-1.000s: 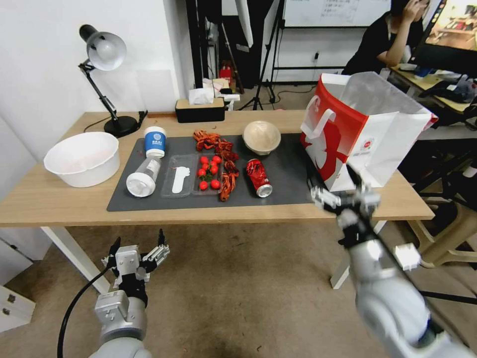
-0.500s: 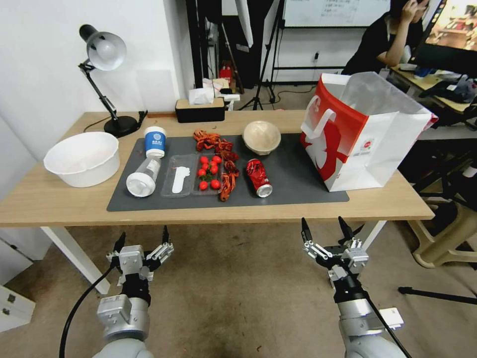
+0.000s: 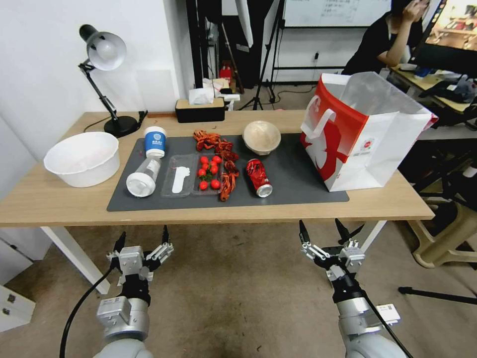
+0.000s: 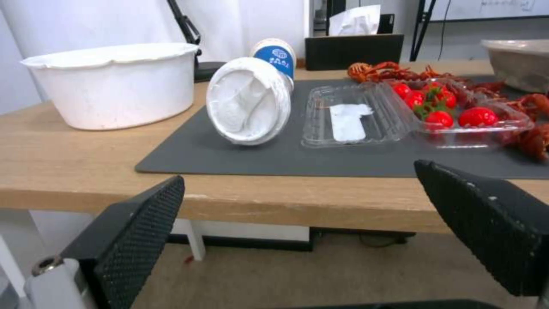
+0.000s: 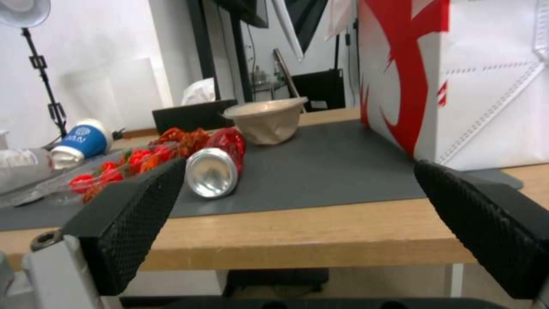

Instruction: Pick up the trash from the table and place it into the takeout bag.

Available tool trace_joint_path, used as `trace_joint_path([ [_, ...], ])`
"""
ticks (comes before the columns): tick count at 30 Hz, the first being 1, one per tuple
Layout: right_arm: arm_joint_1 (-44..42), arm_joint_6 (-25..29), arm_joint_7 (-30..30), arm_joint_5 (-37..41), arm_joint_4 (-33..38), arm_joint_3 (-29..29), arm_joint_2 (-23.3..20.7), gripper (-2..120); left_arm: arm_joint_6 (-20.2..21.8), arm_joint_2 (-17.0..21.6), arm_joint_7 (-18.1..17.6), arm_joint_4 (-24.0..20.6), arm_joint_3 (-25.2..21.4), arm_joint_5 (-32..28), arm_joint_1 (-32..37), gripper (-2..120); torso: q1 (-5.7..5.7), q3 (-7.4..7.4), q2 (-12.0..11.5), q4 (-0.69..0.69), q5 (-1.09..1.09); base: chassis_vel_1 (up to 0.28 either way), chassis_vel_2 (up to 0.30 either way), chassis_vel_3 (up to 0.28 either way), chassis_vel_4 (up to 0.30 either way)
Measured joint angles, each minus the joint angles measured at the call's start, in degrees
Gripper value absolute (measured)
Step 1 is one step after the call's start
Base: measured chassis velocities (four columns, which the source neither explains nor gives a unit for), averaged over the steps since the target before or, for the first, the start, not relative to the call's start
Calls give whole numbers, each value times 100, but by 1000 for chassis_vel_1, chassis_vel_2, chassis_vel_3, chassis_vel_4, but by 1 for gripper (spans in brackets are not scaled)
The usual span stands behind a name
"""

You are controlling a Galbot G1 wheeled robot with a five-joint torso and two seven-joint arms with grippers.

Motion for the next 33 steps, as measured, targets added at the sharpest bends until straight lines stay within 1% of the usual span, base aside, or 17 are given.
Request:
trace_joint_path([
  [5, 211, -288, 13, 101, 55, -77, -51, 100, 0, 3, 21, -14, -2, -60, -16, 100, 0, 0, 0, 0, 0, 0, 0, 0, 0],
  [6, 384, -463, 27, 202, 85, -111, -91, 100, 0, 5, 29, -20, -6, -62, -16, 100, 0, 0, 0, 1, 0, 0, 0, 0, 0],
  [7, 384, -463, 27, 202, 85, -111, -91, 100, 0, 5, 29, -20, -6, -62, -16, 100, 0, 0, 0, 1, 0, 0, 0, 0, 0],
  [8, 535, -593, 35, 281, 91, -142, -119, 100, 0, 6, 33, -23, -5, -64, -16, 100, 0, 0, 0, -1, 0, 0, 0, 0, 0],
  [9, 753, -716, 33, 377, 89, -176, -151, 100, 0, 6, 39, -29, 5, -85, -17, 100, 0, 0, 0, 1, 0, 0, 0, 0, 0],
  [11, 901, -775, 22, 431, 72, -198, -169, 100, 0, 4, 39, -32, 16, -104, -18, 100, 0, 0, 0, 2, 0, 0, 0, 0, 0],
  [15, 1773, -1284, 23, 772, -128, -435, -265, 100, 8, -30, 66, -33, 116, -115, -35, 100, 0, 0, 0, 0, 0, 0, 0, 0, 0],
  [16, 1773, -1284, 23, 772, -128, -435, -265, 100, 8, -30, 66, -33, 116, -115, -35, 100, 0, 0, 0, 0, 0, 0, 0, 0, 0],
  [20, 2381, -1580, 126, 988, -407, -704, -292, 100, 18, -29, 72, -33, 158, -101, -47, 100, 0, 1, 0, 2, 0, 0, 0, 0, 0],
  [21, 2660, -1712, 202, 1056, -546, -818, -281, 100, 37, -1, 74, -31, 188, -98, -85, 100, 1, 1, 0, 2, 1, 0, 0, 0, 0],
  [22, 2851, -1812, 254, 1101, -631, -892, -267, 100, 45, 15, 75, -29, 200, -98, -100, 100, 1, 1, 0, -3, 0, 0, 0, 0, 0],
  [24, 3315, -2089, 351, 1238, -827, -1109, -221, 100, 49, 29, 77, -30, 191, -97, -79, 100, 0, 1, 0, 1, -1, 0, 0, 0, 0],
  [25, 3315, -2089, 351, 1238, -827, -1109, -221, 100, 49, 29, 77, -30, 191, -97, -79, 100, 0, 1, 0, 1, -1, 0, 0, 0, 0],
  [28, 3938, -2646, 587, 1469, -1122, -1475, -101, 100, 44, 34, 83, -49, 139, -97, -48, 100, 1, 1, -1, 2, -2, 0, 0, 0, 0],
  [29, 4077, -2781, 653, 1528, -1204, -1573, -55, 100, 43, 34, 91, -60, 121, -100, -48, 100, 1, 1, -1, 2, -1, 0, 0, 0, 0],
  [30, 4077, -2781, 653, 1528, -1204, -1573, -55, 100, 43, 34, 91, -60, 121, -100, -48, 100, 1, 1, -1, 2, -1, 0, 0, 0, 0],
  [33, 4539, -3362, 1027, 1661, -1477, -1871, 122, 100, 41, 29, 110, -80, 60, -112, -71, 100, 0, 1, 0, 1, -1, 0, 0, 0, 0],
])
